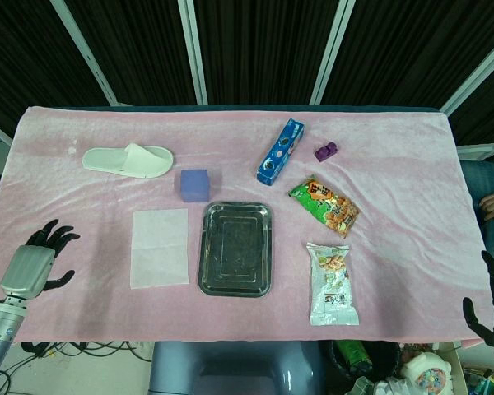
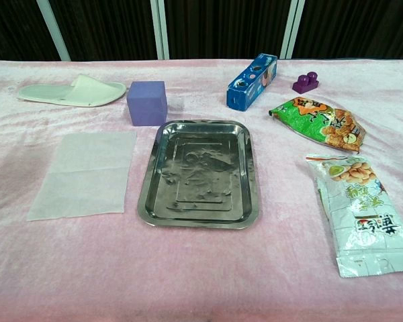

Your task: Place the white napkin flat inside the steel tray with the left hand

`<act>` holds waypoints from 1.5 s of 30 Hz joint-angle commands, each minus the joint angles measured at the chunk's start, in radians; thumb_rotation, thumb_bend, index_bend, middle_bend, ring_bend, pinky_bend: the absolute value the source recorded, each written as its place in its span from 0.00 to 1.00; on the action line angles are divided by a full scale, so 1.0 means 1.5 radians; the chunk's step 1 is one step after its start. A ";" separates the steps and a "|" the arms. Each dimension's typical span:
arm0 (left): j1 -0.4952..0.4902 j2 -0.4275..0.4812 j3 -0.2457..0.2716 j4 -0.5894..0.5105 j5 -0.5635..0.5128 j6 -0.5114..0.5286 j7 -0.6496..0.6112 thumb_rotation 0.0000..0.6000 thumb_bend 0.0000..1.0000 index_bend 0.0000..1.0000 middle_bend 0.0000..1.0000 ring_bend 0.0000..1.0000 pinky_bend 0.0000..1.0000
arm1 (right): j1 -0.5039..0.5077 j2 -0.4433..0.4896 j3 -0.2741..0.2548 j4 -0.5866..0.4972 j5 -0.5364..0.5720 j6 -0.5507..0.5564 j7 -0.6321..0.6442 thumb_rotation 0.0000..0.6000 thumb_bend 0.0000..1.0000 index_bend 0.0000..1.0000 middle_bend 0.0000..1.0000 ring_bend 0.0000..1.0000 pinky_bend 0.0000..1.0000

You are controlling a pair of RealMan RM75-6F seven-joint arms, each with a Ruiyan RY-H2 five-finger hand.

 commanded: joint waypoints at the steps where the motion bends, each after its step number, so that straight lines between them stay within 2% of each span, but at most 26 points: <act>1: -0.009 -0.049 0.006 0.068 0.031 -0.022 -0.050 1.00 0.24 0.27 0.16 0.03 0.18 | -0.007 -0.032 0.005 0.032 0.000 -0.018 0.038 1.00 0.34 0.00 0.00 0.08 0.15; 10: -0.062 -0.153 0.016 0.222 0.099 -0.065 -0.119 1.00 0.22 0.30 0.17 0.03 0.17 | -0.013 -0.035 0.017 0.029 0.015 -0.035 0.048 1.00 0.35 0.00 0.00 0.08 0.15; 18: -0.076 -0.223 0.023 0.301 0.141 -0.031 -0.164 1.00 0.20 0.33 0.16 0.03 0.15 | -0.018 -0.028 0.022 0.012 0.035 -0.057 0.038 1.00 0.35 0.00 0.00 0.08 0.15; 26: -0.082 -0.243 0.049 0.339 0.179 -0.009 -0.183 1.00 0.18 0.34 0.16 0.03 0.14 | -0.019 -0.024 0.025 0.004 0.040 -0.067 0.033 1.00 0.36 0.00 0.00 0.08 0.15; 33: -0.068 -0.239 0.070 0.340 0.198 0.021 -0.174 1.00 0.17 0.34 0.16 0.03 0.14 | -0.022 -0.023 0.031 -0.003 0.050 -0.074 0.025 1.00 0.39 0.00 0.00 0.08 0.15; 45: -0.061 -0.263 0.074 0.395 0.197 0.026 -0.189 1.00 0.19 0.36 0.16 0.03 0.14 | -0.027 -0.021 0.037 -0.010 0.058 -0.081 0.022 1.00 0.39 0.00 0.00 0.08 0.15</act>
